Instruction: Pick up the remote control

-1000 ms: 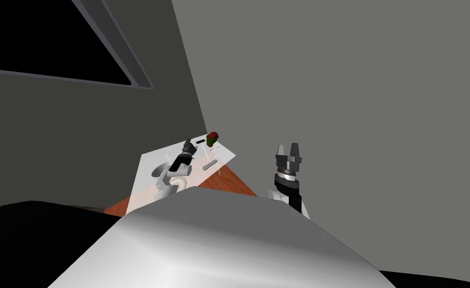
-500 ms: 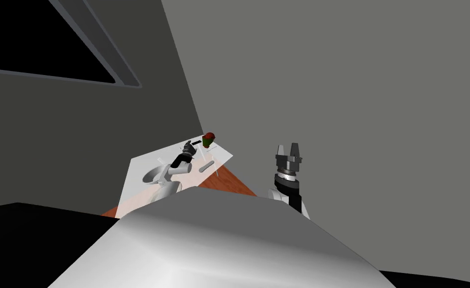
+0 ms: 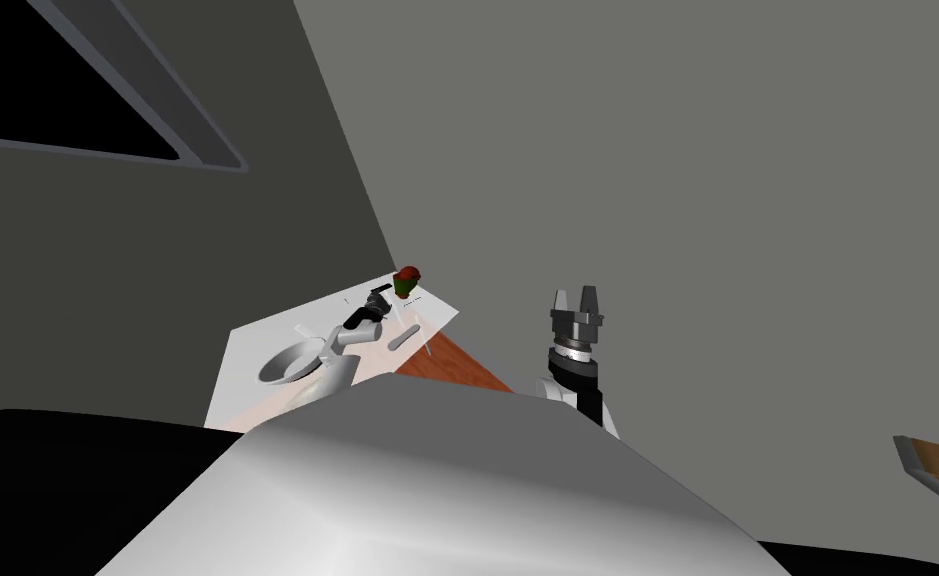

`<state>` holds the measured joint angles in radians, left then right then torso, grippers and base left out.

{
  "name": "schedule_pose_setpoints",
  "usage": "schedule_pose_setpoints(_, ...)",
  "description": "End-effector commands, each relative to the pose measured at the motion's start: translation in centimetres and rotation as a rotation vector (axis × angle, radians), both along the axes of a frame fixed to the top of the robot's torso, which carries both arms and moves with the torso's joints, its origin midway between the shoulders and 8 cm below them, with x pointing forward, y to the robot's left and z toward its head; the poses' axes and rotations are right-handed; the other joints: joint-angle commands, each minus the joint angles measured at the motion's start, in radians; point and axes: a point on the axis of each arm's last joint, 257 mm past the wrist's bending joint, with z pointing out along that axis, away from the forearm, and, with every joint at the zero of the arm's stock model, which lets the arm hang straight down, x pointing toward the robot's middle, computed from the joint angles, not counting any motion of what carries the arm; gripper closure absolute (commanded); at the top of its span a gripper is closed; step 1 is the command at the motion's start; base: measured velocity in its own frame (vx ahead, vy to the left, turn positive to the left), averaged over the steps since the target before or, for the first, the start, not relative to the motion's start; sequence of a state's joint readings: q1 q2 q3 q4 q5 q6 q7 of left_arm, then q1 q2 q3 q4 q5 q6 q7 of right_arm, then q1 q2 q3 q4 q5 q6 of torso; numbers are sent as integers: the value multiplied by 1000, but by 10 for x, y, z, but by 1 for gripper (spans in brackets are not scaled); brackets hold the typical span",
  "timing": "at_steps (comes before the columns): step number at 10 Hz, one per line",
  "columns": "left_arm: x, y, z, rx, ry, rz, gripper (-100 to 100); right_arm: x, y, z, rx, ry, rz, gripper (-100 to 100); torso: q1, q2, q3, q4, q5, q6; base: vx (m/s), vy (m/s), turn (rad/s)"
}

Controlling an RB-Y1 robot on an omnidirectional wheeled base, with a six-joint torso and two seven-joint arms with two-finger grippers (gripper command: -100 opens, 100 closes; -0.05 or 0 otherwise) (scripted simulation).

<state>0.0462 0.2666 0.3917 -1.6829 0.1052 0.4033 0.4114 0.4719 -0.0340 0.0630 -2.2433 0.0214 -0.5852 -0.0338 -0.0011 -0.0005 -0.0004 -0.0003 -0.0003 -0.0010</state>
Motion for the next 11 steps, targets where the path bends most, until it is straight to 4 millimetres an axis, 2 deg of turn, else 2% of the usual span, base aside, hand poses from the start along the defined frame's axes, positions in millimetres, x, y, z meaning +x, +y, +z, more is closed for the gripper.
schedule_pose_setpoints(1, -4, 2, -9, -19, 32, 10, -100, 0, 0, 0, 0, 0, 0, 0, 0, 0, 0, 0, 0, 0, 9, -6, 10)
schedule_pose_setpoints(2, -4, 13, -26, -68, 68, 40, -100, 0, 0, 0, 0, 0, 0, 0, 0, 1, 0, 0, 0, 0, 15, -17, -174)
schedule_pose_setpoints(4, -6, 22, -41, -123, 114, 69, -100, 0, 0, 0, 0, 0, 0, 0, 0, 0, 0, 0, 0, 0, 19, -10, -118)
schedule_pose_setpoints(7, -17, 30, -79, -201, 213, 112, -100, 0, 0, 0, 0, 0, 0, 0, 0, 0, 0, 0, 0, 0, 17, -5, -122)
schedule_pose_setpoints(8, -17, 31, -81, -203, 216, 113, -100, 0, 0, 0, 0, 0, 0, 0, 1, 0, 0, 0, 0, 0, 5, 2, 32)
schedule_pose_setpoints(11, -26, 40, -111, -307, 301, 168, -100, 0, 0, 0, 0, 0, 0, 0, 1, 1, 0, 0, 0, 0, 12, 0, -129)
